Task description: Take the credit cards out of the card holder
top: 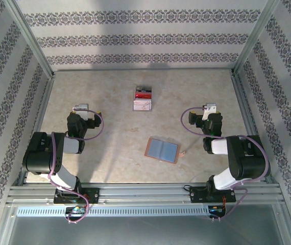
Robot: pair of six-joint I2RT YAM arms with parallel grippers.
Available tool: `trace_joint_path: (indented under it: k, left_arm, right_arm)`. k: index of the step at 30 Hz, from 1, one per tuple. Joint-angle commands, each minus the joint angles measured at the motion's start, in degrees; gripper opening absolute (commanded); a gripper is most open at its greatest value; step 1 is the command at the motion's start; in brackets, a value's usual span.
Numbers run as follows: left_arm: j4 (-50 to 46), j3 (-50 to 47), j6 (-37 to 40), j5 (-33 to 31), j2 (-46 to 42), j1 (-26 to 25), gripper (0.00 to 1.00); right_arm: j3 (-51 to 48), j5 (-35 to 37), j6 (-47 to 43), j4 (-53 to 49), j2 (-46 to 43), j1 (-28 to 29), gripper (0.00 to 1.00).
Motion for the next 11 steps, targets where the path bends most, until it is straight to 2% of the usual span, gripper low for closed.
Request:
trace_joint_path:
  k: [1,11]
  left_arm:
    - [-0.82,-0.4,-0.82,-0.25,-0.4,0.48,1.0]
    - [-0.81,-0.4,-0.85,-0.28,-0.4,0.48,1.0]
  right_arm:
    - [0.91,0.6,0.11,2.13,-0.23,0.15,0.98]
    - [0.92,0.52,0.05,2.13,-0.25,0.14,0.98]
